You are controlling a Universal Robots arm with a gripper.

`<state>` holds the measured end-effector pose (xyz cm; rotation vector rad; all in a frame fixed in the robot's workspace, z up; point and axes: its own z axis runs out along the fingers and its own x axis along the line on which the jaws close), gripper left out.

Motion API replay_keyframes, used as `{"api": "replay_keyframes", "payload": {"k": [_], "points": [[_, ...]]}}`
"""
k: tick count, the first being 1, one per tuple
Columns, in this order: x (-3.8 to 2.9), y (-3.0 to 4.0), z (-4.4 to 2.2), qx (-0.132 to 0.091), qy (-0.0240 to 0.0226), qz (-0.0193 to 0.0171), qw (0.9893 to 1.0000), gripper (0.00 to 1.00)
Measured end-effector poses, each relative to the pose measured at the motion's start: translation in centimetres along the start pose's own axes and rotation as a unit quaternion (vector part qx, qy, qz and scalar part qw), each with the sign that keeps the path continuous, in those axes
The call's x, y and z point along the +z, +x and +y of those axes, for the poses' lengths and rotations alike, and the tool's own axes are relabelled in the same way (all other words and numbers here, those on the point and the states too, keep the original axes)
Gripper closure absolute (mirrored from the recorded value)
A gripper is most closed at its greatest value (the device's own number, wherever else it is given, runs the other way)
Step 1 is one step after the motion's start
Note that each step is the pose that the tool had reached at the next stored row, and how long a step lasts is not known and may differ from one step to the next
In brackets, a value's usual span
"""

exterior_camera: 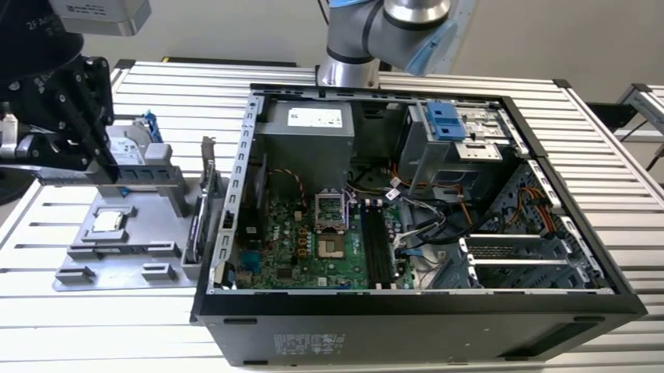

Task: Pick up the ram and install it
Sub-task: 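Pick up the ram and move it above insertion slot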

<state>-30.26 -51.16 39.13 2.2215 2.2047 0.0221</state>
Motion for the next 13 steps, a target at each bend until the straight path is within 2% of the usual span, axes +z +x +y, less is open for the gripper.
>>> {"api": "replay_keyframes", "payload": {"k": [13], "points": [[0.02, 0.0, 0.96, 0.0, 0.0, 0.0, 1.0, 1.0]]}}
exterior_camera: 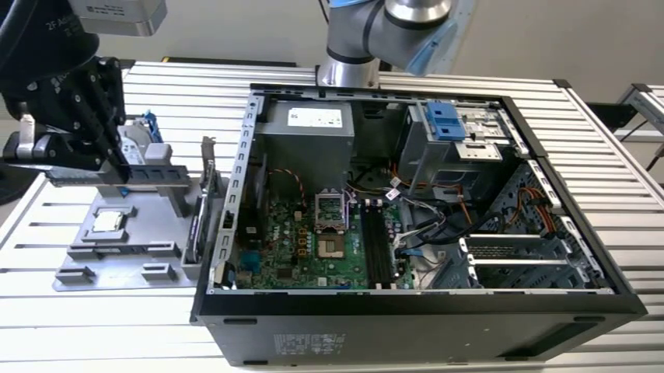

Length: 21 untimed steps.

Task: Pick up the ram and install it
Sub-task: 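Pick up the ram and move it above insertion slot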

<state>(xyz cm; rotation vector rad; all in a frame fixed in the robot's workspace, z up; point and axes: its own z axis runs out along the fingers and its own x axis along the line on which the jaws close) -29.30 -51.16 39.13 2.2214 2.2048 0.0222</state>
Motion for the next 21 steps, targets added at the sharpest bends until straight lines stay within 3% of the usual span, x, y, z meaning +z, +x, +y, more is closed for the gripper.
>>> {"api": "replay_keyframes", "payload": {"k": [21], "points": [[0.04, 0.01, 1.89, 0.0, 0.0, 0.0, 1.0, 1.0]]}}
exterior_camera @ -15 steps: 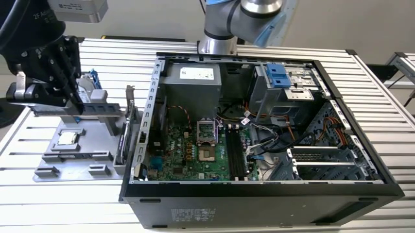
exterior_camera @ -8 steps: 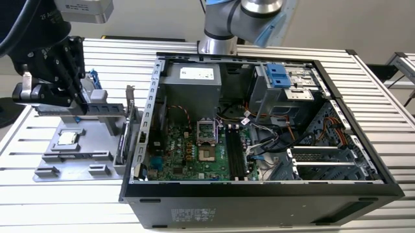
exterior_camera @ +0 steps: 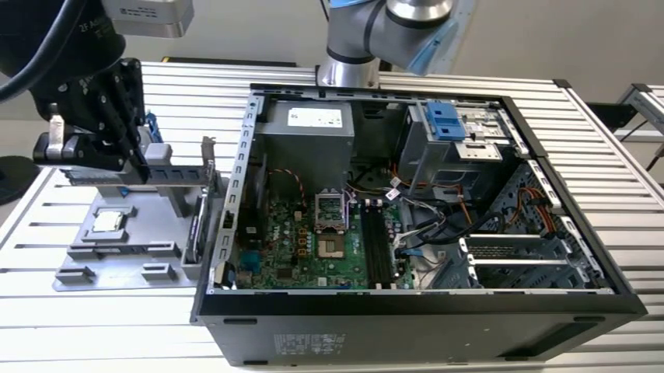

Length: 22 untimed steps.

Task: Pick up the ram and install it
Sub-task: 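Pick up the ram and move it above insertion slot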

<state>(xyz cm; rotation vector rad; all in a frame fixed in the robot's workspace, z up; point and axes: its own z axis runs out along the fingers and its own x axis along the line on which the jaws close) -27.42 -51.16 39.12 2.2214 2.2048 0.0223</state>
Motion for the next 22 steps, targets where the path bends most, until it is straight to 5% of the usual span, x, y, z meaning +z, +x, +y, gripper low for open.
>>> {"api": "replay_keyframes", "payload": {"k": [12, 22], "points": [[0.03, 0.01, 1.42, 0.0, -0.0001, 0.0, 1.0, 1.0], [0.04, 0.02, 1.97, 0.0, 0.0, 0.0, 1.0, 1.0]]}}
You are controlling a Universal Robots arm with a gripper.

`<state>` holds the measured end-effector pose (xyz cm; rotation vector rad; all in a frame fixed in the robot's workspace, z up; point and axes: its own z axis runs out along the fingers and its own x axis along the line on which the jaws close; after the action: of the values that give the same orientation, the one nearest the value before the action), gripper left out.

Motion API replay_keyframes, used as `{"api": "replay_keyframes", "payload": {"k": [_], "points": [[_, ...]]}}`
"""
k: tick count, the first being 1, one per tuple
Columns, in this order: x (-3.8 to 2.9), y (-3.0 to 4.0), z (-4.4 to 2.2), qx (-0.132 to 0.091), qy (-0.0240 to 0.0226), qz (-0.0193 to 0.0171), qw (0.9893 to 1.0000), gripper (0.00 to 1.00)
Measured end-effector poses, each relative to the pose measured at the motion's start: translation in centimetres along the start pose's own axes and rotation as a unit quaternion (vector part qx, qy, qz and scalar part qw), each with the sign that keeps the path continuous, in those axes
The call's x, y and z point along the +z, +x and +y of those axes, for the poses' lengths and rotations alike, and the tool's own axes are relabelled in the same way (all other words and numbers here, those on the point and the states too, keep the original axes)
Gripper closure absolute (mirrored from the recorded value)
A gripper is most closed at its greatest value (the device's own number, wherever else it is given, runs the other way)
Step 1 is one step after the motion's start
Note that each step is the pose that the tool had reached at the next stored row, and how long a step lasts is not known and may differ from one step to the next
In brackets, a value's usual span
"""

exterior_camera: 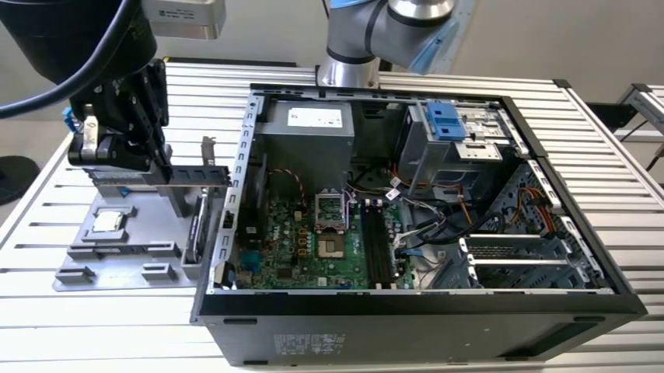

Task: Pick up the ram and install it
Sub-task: 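Pick up the ram and move it above insertion slot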

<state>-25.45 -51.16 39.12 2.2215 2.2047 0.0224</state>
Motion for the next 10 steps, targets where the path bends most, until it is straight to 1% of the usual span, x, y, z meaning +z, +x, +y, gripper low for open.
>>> {"api": "replay_keyframes", "payload": {"k": [7, 10], "points": [[0.0, 0.0, 0.01, 0.0, 0.0, 0.0, 1.0, 1.0], [0.0, 0.01, 0.15, 0.0, 0.0, 0.0, 1.0, 1.0]]}}
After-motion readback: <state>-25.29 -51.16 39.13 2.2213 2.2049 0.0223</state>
